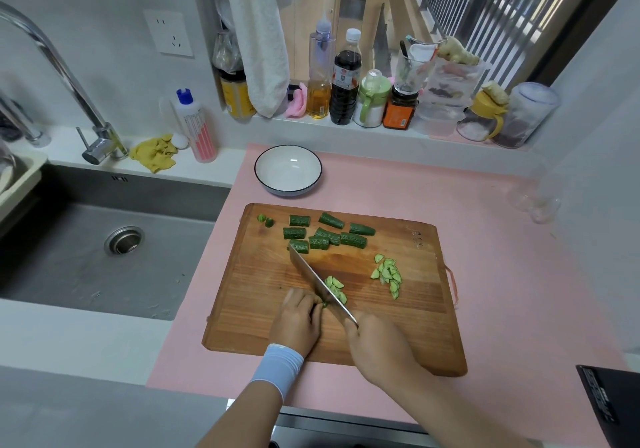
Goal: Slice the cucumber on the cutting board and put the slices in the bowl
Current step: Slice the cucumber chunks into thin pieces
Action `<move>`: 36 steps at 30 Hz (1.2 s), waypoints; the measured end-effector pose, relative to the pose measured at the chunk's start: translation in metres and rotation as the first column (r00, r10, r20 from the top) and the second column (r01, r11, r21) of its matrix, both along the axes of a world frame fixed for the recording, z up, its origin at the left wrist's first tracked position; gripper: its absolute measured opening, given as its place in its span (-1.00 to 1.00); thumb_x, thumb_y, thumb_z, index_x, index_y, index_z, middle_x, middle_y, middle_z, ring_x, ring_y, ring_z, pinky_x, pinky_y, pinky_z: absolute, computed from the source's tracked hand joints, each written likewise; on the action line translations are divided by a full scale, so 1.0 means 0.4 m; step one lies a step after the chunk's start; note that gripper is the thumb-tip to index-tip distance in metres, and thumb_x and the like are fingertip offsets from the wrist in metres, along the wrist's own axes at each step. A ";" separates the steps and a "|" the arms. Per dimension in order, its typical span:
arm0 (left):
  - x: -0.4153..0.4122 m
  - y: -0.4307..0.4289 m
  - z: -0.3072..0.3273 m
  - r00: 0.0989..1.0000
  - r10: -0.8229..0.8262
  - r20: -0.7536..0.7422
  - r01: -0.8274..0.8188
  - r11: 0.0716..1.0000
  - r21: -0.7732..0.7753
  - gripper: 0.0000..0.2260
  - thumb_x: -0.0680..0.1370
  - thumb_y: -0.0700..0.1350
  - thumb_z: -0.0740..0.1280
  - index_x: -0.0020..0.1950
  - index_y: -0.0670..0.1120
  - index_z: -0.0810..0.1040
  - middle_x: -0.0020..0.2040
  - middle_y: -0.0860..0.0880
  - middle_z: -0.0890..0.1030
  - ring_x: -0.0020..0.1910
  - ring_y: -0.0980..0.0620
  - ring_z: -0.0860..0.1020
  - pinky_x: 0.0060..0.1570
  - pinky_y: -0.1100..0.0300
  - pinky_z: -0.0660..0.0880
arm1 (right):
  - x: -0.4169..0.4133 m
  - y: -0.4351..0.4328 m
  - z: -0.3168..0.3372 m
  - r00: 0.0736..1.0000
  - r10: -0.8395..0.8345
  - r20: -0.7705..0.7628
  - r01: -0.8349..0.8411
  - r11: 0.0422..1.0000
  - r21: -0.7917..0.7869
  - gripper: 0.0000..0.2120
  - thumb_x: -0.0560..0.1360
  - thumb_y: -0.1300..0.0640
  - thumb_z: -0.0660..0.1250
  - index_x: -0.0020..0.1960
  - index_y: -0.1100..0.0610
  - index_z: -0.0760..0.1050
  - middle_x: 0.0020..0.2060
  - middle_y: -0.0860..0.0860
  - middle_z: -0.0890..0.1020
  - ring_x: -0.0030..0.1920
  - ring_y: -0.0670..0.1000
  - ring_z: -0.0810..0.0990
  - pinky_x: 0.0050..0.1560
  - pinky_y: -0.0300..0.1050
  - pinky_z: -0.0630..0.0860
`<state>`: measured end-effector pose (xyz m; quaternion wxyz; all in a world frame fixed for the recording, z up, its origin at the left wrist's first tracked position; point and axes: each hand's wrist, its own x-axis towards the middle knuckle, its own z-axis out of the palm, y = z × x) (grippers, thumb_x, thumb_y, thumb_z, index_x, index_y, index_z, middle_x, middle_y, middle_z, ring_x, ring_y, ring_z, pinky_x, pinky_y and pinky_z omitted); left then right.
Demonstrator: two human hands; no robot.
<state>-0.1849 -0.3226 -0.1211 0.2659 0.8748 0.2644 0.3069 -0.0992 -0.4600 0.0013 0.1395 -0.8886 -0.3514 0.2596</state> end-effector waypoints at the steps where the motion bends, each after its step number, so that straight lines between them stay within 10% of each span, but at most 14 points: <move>1: 0.000 -0.001 0.001 1.000 0.001 0.001 -0.001 1.000 -0.002 -0.85 0.52 -0.15 0.25 -0.16 -0.15 0.58 -0.17 -0.02 0.55 -0.11 0.02 0.46 -0.01 0.27 0.42 | -0.002 -0.009 0.001 1.000 0.001 0.003 -0.001 1.000 0.000 -0.66 0.67 -0.04 0.09 -0.28 -0.05 0.26 -0.33 -0.10 0.48 -0.23 0.05 0.53 -0.28 -0.09 0.33; 30: -0.006 -0.005 0.014 1.000 0.012 -0.013 -0.012 1.000 0.004 -0.87 0.51 -0.16 0.25 -0.15 -0.14 0.58 -0.17 -0.01 0.54 -0.10 0.01 0.45 -0.01 0.28 0.40 | 0.007 0.040 -0.018 1.000 0.016 -0.014 -0.016 1.000 -0.008 -0.74 0.66 -0.02 0.10 0.06 0.01 0.55 -0.09 0.05 0.66 -0.06 0.15 0.62 -0.14 -0.07 0.48; 36: -0.003 -0.006 0.021 1.000 0.019 -0.001 -0.019 1.000 0.009 -0.88 0.51 -0.15 0.27 -0.17 -0.14 0.58 -0.19 0.00 0.54 -0.11 0.02 0.45 -0.04 0.26 0.42 | 0.001 -0.009 0.001 1.000 0.006 -0.006 -0.006 1.000 -0.007 -0.67 0.67 -0.03 0.08 -0.27 -0.07 0.29 -0.29 -0.07 0.53 -0.18 0.08 0.56 -0.24 -0.09 0.35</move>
